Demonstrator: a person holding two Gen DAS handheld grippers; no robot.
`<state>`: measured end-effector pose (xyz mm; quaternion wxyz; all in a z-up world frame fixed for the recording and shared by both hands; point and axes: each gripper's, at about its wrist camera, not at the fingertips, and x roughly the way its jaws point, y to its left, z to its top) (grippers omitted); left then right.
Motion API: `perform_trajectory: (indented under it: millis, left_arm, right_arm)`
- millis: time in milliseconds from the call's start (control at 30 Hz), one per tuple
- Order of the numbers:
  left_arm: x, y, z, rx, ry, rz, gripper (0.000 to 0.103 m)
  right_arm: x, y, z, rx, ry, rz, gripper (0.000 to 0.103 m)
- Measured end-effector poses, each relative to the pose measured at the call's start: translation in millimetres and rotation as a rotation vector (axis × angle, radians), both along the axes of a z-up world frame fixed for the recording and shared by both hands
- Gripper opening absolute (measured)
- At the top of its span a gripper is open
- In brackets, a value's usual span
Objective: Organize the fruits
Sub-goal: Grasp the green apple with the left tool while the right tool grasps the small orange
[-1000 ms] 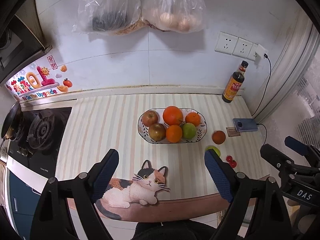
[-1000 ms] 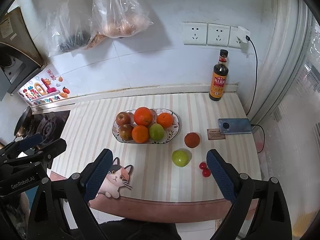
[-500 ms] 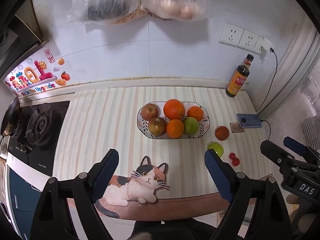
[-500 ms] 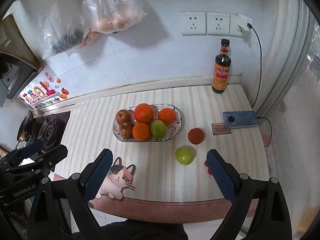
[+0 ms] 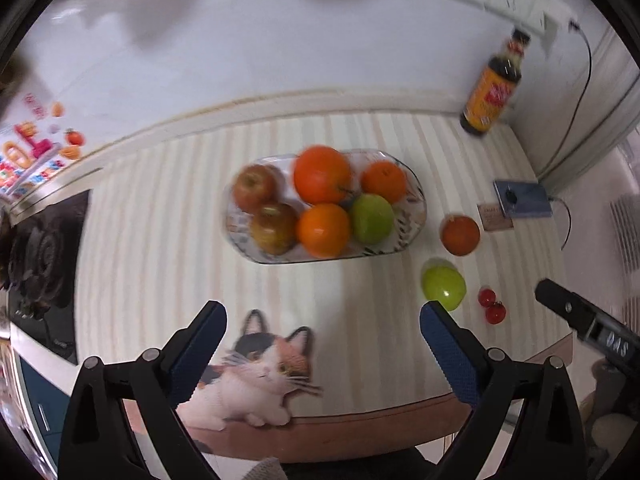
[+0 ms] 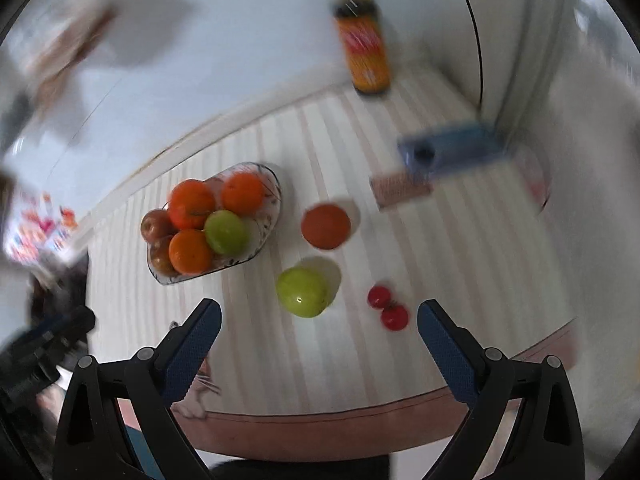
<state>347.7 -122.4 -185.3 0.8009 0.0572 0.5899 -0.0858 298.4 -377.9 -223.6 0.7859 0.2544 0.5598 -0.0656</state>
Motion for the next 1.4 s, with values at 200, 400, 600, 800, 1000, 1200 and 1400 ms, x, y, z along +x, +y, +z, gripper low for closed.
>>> perform_trajectory:
  millis: [200, 400, 600, 800, 1000, 1200, 1400]
  left_arm:
    - [24.5, -61.4, -55.5, -0.038, 0.143, -0.109, 0.099]
    - [35.3, -114.5, -108.5, -0.005, 0.273, -0.224, 0.099]
    - [37.1, -139.8, -137.5, -0.003, 0.309, -0.284, 0.099]
    - [32.2, -149.0, -151.2, 0.0, 0.299, -0.314, 0.059]
    - [25.7, -110.0, -140.8, -0.014, 0.277, -0.235, 0.059]
    - [21.1, -56.0, -133.9, -0.017, 0.284, -0.134, 0.059]
    - [20.9, -11.7, -138.7, -0.02, 0.305, -0.027, 0.059]
  right_arm:
    - [11.6, -44.2, -47.2, 0.089, 0.036, -0.092, 0.07]
    - [22.0, -63.6, -62.7, 0.053, 0.05, -0.109, 0.062]
    - [25.1, -72.9, -71.2, 0.045, 0.073, -0.113, 0.062]
    - [32.1, -72.8, -82.0, 0.053, 0.096, -0.105, 0.062]
    - [52.8, -59.5, -84.2, 0.088, 0.083, -0.058, 0.062]
    - [92.6, -31.6, -101.1, 0.111, 0.098, -0.001, 0.07]
    - [116.4, -10.0, -128.9, 0.144, 0.115, 0.053, 0.069]
